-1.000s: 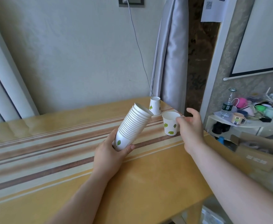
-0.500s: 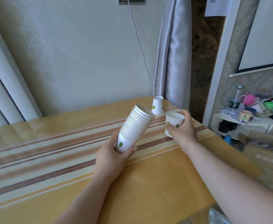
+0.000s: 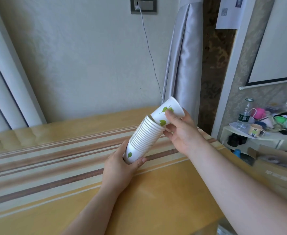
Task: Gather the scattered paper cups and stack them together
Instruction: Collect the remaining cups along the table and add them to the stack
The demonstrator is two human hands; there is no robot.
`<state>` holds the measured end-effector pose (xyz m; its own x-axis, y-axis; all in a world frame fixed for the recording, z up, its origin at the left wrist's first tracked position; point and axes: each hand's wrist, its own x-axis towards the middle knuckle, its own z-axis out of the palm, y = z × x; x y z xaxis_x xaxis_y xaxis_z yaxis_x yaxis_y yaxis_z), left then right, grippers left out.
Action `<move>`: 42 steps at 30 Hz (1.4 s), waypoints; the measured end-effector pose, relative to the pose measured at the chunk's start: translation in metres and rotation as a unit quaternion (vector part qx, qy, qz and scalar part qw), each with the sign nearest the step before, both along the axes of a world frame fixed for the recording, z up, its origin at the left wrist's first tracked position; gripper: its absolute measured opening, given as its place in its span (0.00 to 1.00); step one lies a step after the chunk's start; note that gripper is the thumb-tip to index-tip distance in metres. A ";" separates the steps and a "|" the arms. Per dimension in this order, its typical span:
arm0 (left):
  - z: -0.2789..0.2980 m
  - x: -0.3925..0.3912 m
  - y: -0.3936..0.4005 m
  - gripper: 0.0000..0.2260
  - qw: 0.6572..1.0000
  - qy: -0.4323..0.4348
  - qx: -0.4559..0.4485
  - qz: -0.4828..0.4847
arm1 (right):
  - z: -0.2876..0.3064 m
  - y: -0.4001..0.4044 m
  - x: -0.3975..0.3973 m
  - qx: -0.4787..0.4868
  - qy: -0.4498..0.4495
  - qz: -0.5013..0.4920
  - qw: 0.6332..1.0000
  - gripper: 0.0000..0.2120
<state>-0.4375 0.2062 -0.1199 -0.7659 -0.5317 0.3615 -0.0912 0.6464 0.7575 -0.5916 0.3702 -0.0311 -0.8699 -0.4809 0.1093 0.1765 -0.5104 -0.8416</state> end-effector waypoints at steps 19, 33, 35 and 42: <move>-0.009 -0.007 -0.008 0.30 0.997 0.036 0.066 0.033 | -0.023 -0.014 -0.030 0.153 0.072 -0.003 0.986 0.25; -0.001 -0.019 -0.039 0.30 0.992 0.039 0.065 0.101 | -0.068 -0.087 -0.157 0.467 0.196 -0.229 0.831 0.56; -0.003 -0.020 -0.038 0.30 0.992 0.045 0.072 0.098 | -0.073 -0.098 -0.162 0.467 0.185 -0.237 0.832 0.50; -0.009 -0.017 -0.036 0.29 0.994 0.041 0.062 0.083 | -0.075 -0.111 -0.182 0.543 0.227 -0.213 0.780 0.43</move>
